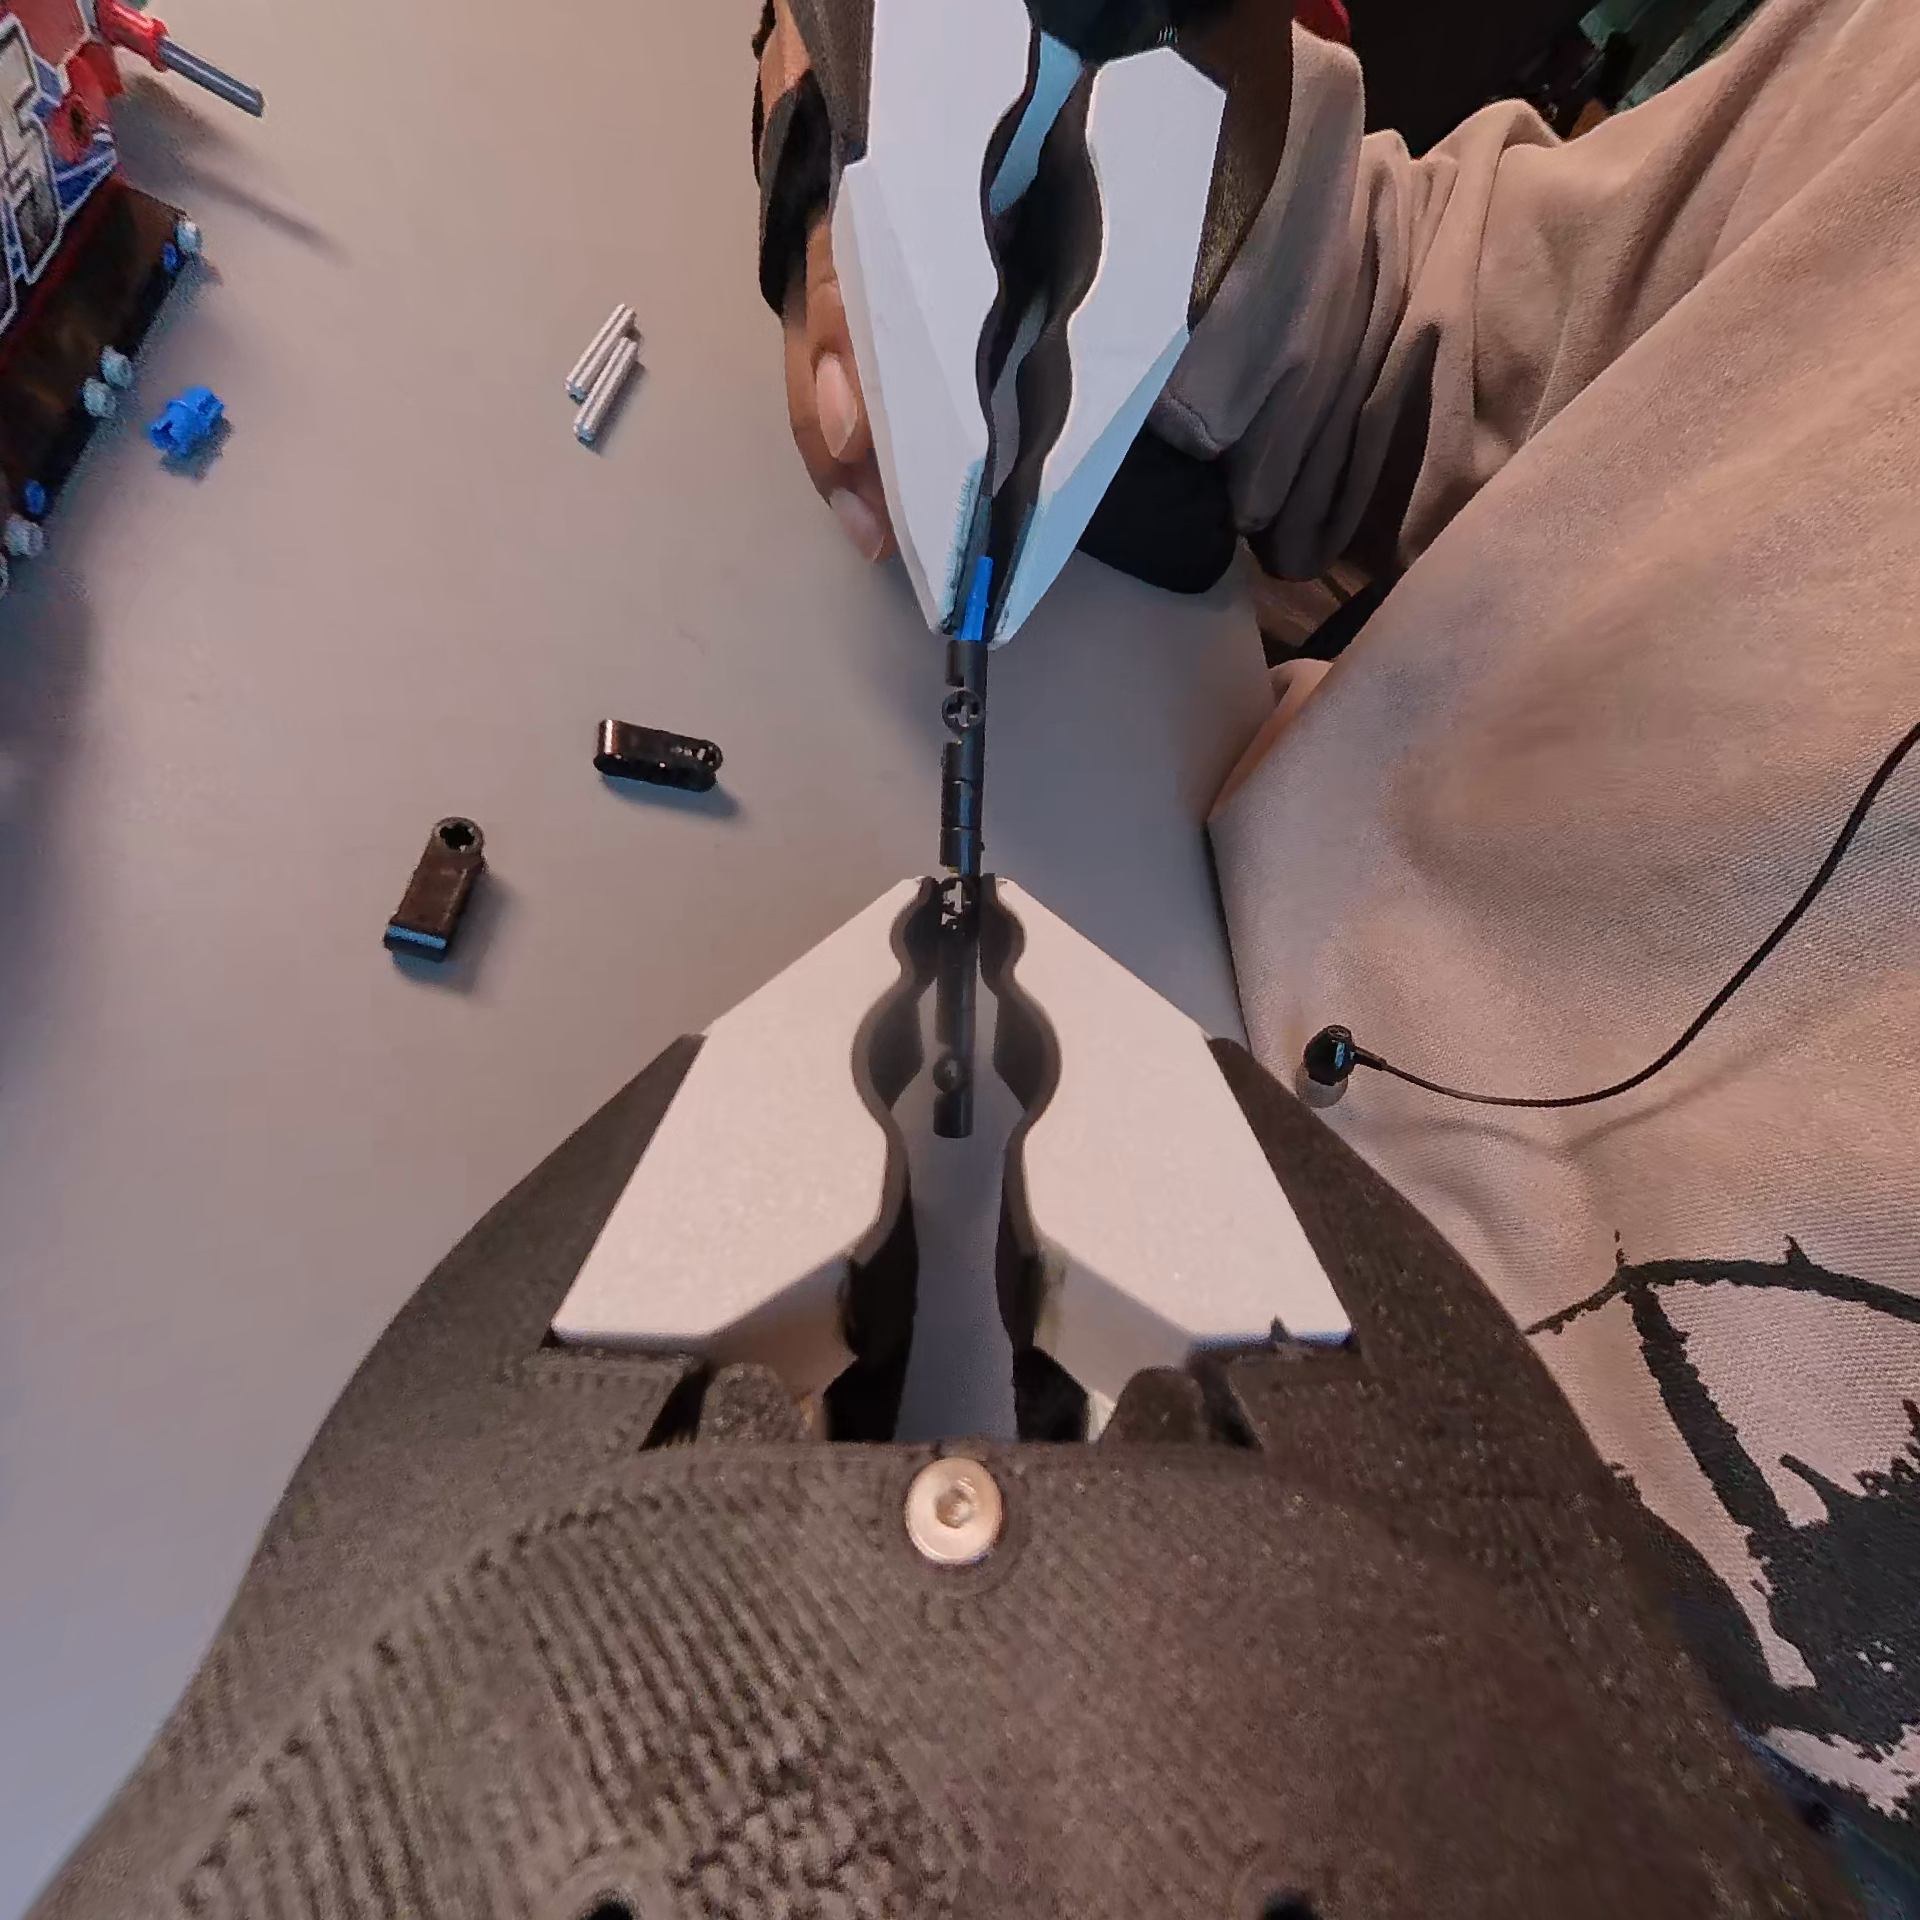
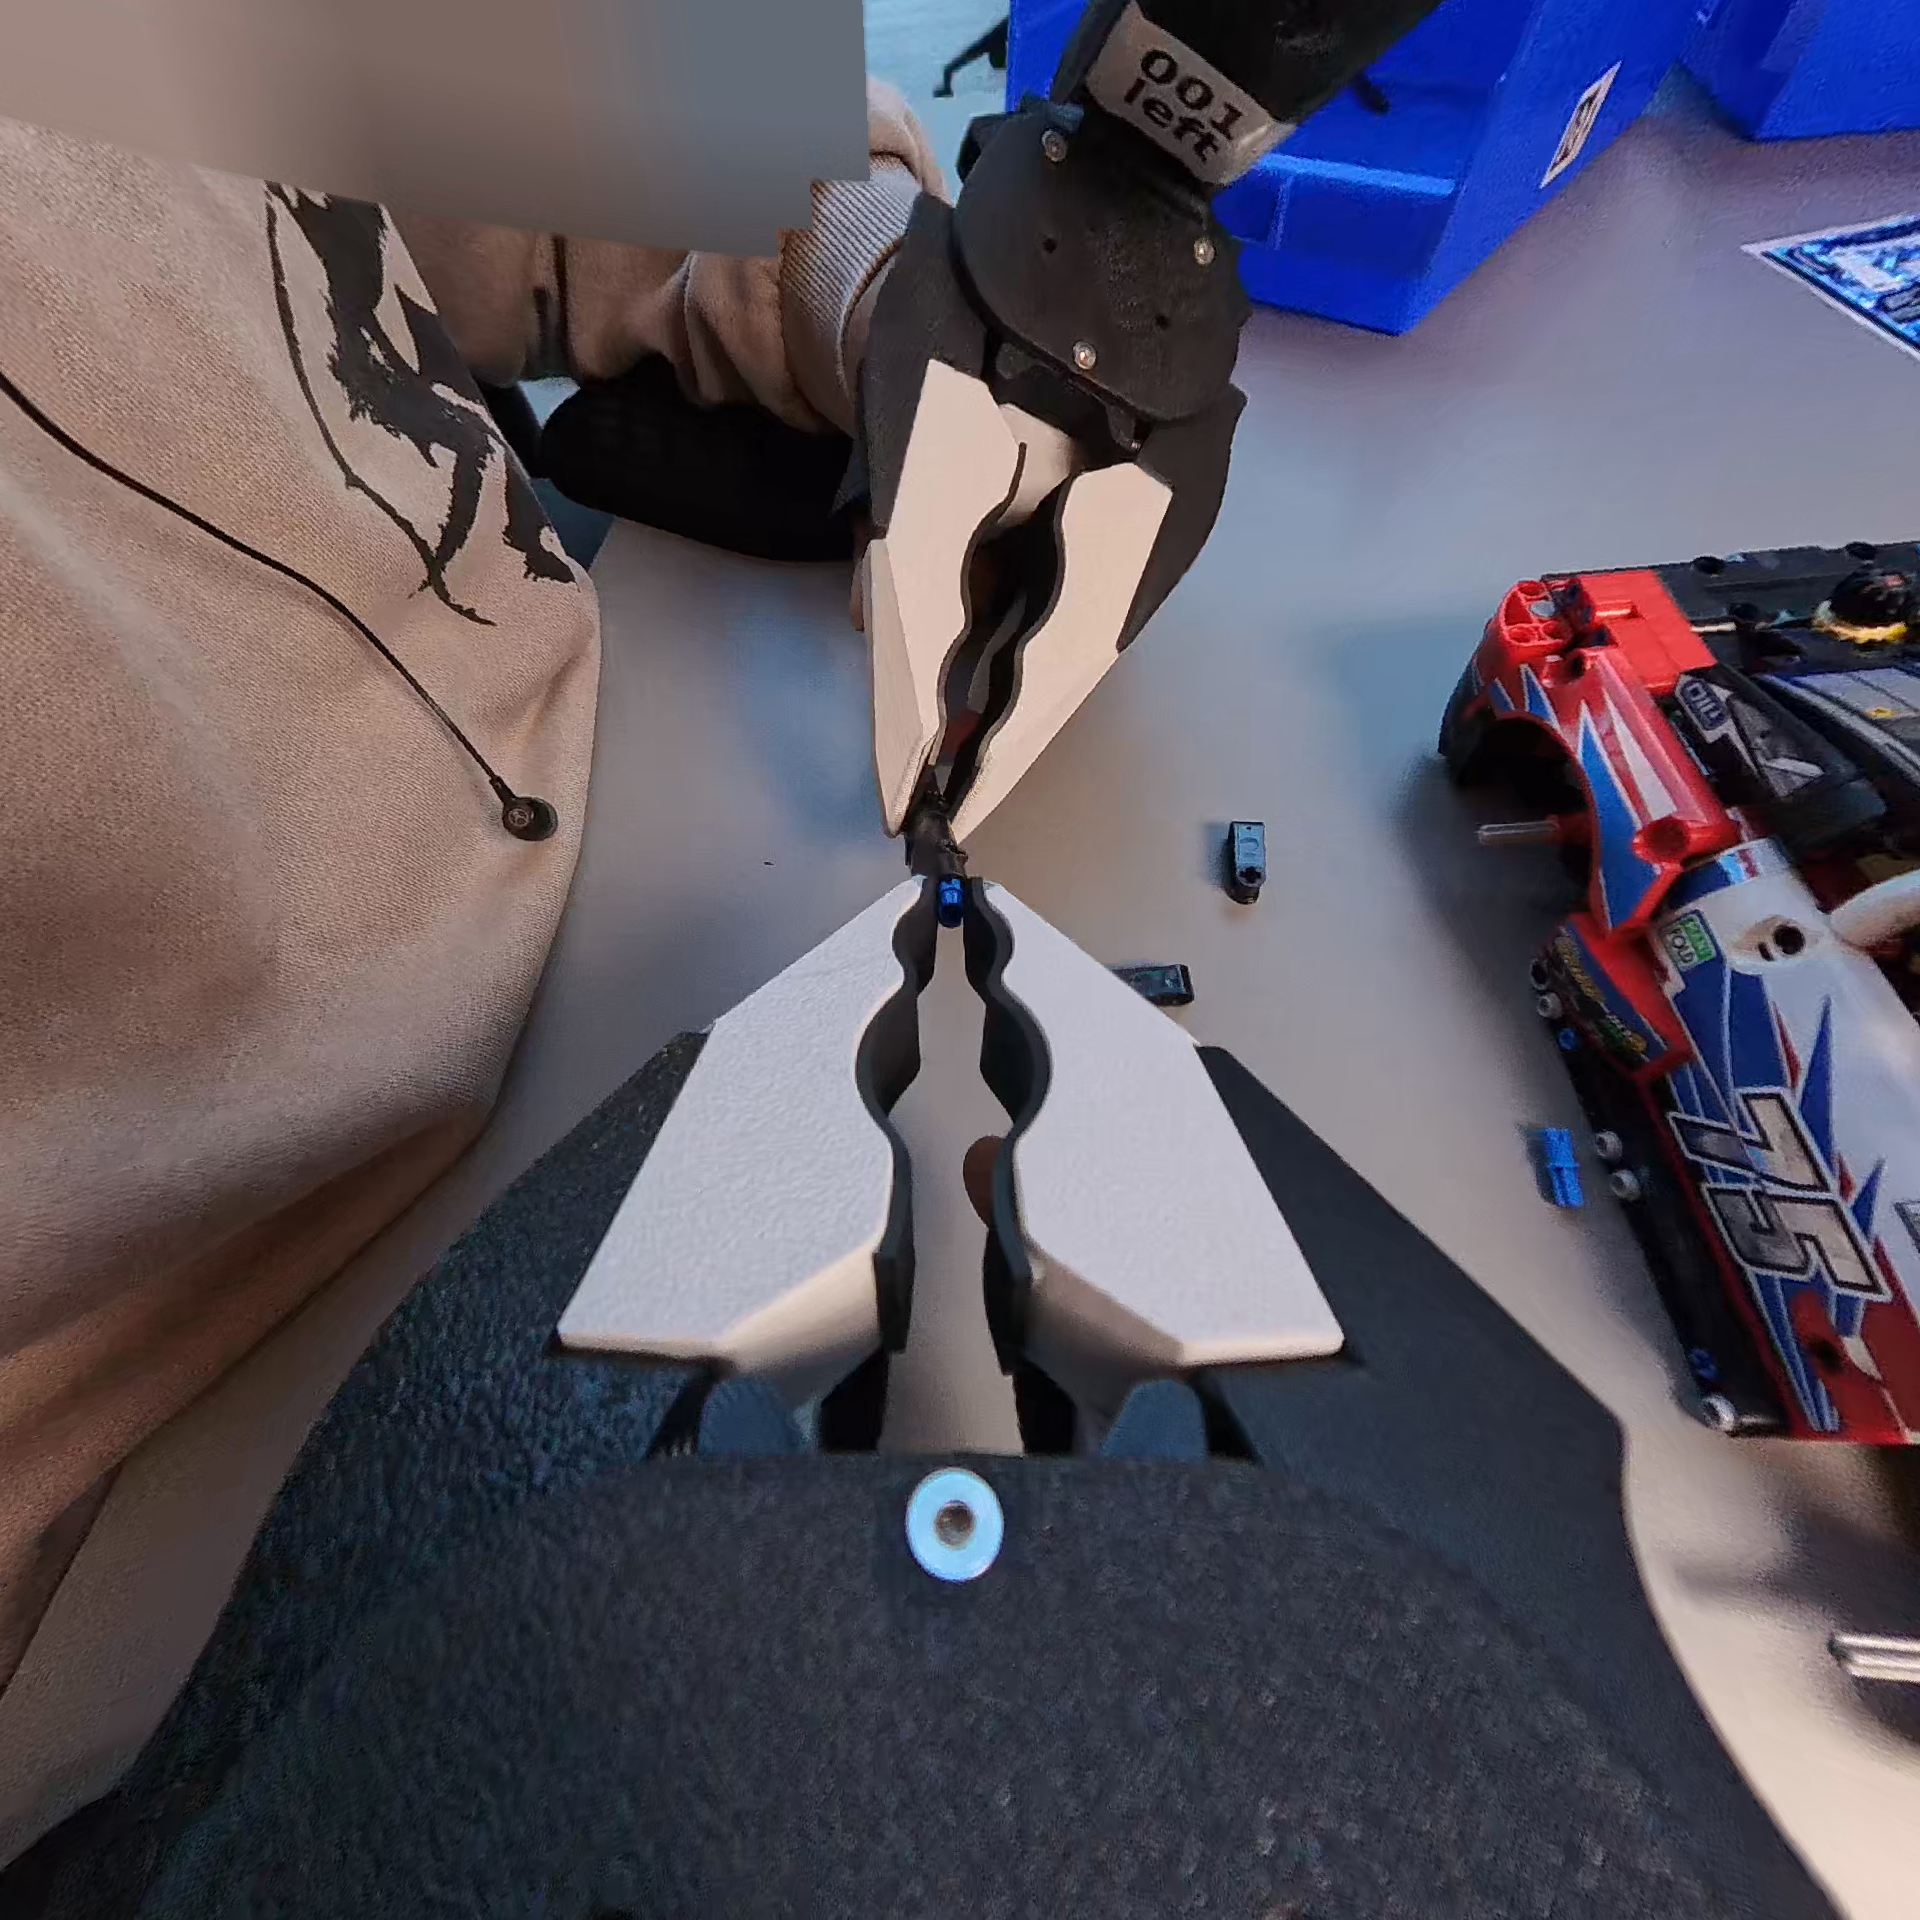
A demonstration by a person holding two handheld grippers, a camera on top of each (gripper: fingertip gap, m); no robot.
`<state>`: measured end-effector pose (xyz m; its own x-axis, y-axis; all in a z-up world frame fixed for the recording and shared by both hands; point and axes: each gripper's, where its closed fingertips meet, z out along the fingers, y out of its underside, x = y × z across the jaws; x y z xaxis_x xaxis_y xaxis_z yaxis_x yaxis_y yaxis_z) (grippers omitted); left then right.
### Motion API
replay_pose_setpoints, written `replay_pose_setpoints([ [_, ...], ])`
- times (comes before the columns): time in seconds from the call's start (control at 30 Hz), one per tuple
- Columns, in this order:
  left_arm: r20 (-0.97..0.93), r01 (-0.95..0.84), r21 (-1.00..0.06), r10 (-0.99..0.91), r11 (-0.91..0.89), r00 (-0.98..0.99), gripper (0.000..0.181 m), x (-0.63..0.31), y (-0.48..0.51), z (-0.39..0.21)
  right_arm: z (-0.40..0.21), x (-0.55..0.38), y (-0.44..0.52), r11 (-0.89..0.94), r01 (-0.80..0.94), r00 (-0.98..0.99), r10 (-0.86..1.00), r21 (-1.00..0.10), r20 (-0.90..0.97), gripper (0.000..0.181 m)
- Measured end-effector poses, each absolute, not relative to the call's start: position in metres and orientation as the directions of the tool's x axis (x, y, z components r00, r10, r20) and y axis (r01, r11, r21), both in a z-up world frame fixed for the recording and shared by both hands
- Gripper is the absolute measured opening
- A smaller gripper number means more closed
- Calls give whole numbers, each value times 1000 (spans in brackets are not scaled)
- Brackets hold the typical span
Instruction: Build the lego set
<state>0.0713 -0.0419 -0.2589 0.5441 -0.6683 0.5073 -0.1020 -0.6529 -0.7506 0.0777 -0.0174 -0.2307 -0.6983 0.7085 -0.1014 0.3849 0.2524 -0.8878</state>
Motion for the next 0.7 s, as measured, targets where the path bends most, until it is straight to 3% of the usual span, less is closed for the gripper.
replay_pose_setpoints([
  [0.23,344,-160,-811,-680,-562,647,4,68,-37,-259,-232,76,-15,189,444,-656,734,-876,-174,2],
  [0.7,212,-212,-852,-686,-478,696,2,67,-37,-256,-232,74,-16,85,501,-595,757,-861,-271,2],
])
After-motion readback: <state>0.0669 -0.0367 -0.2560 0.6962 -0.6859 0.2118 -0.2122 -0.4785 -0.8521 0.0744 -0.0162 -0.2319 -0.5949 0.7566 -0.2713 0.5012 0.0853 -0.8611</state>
